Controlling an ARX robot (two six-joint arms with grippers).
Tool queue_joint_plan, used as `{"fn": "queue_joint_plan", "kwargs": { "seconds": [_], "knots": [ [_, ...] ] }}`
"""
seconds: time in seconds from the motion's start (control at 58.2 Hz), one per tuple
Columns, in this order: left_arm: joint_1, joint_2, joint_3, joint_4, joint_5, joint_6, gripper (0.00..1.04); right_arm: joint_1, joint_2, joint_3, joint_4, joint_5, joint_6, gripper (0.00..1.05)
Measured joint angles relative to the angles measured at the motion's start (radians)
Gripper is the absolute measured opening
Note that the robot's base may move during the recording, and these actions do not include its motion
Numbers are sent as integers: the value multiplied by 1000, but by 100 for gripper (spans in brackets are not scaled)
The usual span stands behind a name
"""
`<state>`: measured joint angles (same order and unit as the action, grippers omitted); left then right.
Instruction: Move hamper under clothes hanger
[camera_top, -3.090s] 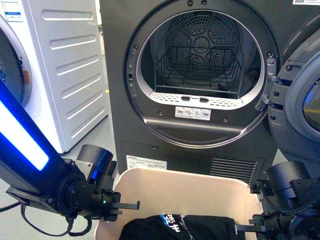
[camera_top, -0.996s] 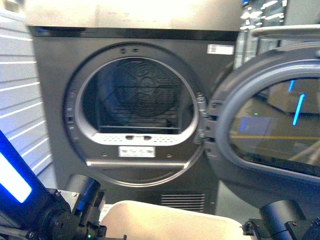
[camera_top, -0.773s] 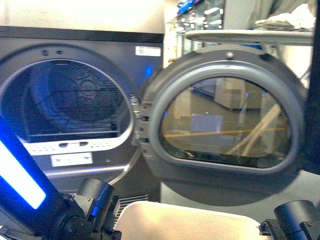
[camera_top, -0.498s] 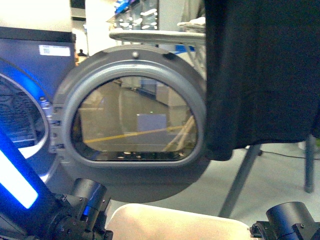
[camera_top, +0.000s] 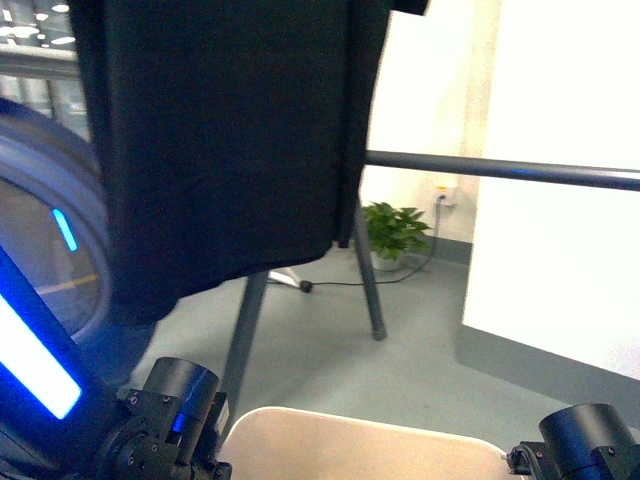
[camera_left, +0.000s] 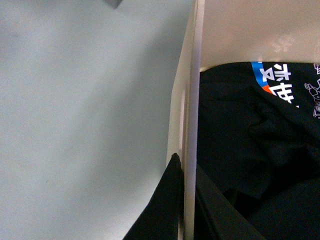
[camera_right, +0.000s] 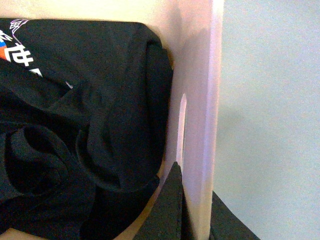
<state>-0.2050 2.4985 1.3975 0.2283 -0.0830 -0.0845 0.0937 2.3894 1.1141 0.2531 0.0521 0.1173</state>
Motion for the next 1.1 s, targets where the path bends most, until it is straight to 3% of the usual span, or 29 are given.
{"fn": "queue_joint_plan", "kwargs": {
  "seconds": [1.099],
  "knots": [
    [-13,-5,2,0,3,0,4,-13,-3,-5,0,5,-4,3]
  ]
}}
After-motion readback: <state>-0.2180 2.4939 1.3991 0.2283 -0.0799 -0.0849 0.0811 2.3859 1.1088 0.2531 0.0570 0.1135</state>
